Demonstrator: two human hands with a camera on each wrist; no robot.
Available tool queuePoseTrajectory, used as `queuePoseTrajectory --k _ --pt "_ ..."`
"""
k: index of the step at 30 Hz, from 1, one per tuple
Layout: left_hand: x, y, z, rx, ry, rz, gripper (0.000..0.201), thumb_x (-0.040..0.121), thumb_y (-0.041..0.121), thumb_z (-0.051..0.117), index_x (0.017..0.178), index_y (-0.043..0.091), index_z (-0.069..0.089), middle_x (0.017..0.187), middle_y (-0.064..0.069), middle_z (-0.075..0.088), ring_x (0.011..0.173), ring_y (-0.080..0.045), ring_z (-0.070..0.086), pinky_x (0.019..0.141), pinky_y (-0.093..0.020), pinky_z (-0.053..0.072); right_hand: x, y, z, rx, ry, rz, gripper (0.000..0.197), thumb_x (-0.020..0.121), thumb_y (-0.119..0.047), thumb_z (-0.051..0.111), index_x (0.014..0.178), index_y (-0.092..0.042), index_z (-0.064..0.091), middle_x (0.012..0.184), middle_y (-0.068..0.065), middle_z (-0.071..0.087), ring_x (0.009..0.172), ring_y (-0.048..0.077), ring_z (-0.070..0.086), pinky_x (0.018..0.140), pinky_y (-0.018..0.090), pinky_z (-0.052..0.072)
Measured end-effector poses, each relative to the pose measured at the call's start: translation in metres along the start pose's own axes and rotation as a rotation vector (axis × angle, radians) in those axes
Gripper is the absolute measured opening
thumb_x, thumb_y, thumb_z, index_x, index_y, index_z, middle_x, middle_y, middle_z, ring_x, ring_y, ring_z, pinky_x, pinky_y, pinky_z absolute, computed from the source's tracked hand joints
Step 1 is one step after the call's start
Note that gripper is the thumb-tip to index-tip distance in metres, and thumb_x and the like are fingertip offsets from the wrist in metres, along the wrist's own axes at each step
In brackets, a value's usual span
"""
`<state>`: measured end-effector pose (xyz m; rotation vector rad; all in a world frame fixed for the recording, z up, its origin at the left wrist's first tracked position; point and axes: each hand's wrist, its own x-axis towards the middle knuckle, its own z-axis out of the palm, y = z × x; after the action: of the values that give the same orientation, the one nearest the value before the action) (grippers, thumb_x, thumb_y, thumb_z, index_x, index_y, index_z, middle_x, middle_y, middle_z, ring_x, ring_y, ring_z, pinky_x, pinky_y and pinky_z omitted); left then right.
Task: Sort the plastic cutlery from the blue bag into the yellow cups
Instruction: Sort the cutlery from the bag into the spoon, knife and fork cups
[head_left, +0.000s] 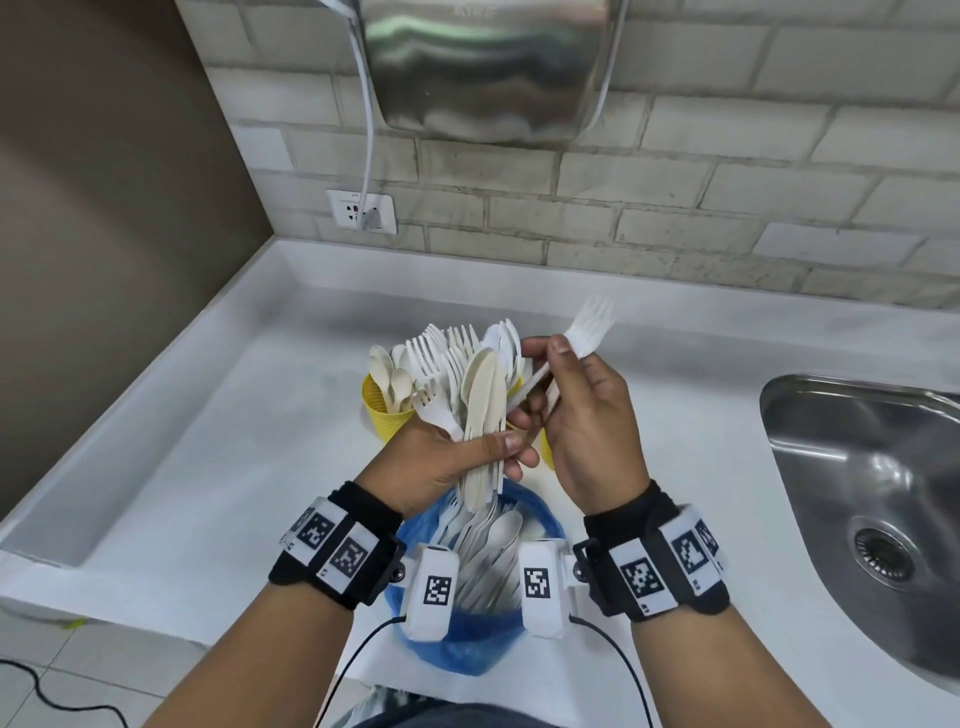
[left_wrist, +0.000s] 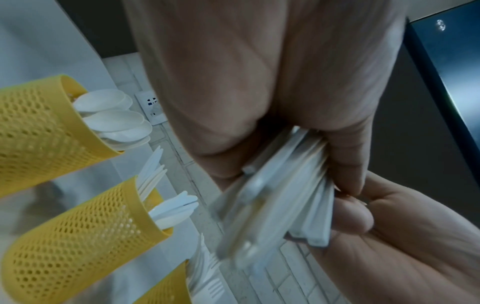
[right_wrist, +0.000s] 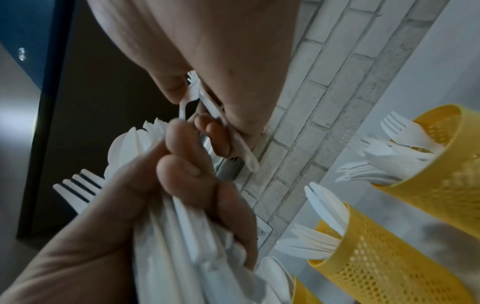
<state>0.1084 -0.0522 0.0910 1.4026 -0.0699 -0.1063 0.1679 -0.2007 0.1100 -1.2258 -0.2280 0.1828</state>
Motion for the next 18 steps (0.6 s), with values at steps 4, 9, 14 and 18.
queuePoseTrajectory --k 4,9,14,18 --pt "0.001 -0.002 0.0 0.032 -0.023 -0.018 0.027 0.093 0.016 0.069 0.116 0.003 0.066 0.095 -0.02 0.074 0.079 -0.029 0.069 0.08 -0.037 0.057 0.007 -0.006 -0.002 0.114 0.098 -0.061 0.043 0.106 -0.044 0.044 0.086 -0.011 0.063 0.078 0.013 0.062 0.064 0.028 0.059 0.066 0.042 0.049" --pt "0.001 0.0 -0.002 -0.008 0.02 -0.046 0.017 0.094 0.011 0.065 0.107 0.0 0.066 0.092 -0.02 0.074 0.074 -0.025 0.07 0.07 -0.031 0.058 0.014 -0.018 -0.016 0.183 0.144 -0.115 0.043 0.112 -0.036 0.036 0.084 -0.01 0.054 0.056 -0.001 0.04 0.051 0.017 0.042 0.06 0.032 0.045" --pt "0.003 0.0 -0.001 0.014 -0.022 -0.037 0.017 0.092 0.016 0.068 0.103 0.003 0.067 0.093 -0.021 0.075 0.075 -0.026 0.07 0.07 -0.034 0.06 0.005 -0.022 -0.02 -0.364 -0.18 -0.077 0.024 0.103 -0.021 0.061 0.113 0.0 0.066 0.055 -0.015 0.058 0.047 0.0 0.051 0.055 0.014 0.041" --pt "0.004 0.0 -0.002 -0.006 -0.053 -0.051 0.02 0.091 0.022 0.071 0.104 0.007 0.069 0.095 -0.019 0.075 0.076 -0.027 0.07 0.075 -0.039 0.061 0.0 -0.028 -0.015 -0.347 -0.231 -0.089 0.02 0.103 -0.011 0.056 0.108 0.005 0.067 0.048 -0.017 0.056 0.043 0.0 0.051 0.053 0.009 0.04"
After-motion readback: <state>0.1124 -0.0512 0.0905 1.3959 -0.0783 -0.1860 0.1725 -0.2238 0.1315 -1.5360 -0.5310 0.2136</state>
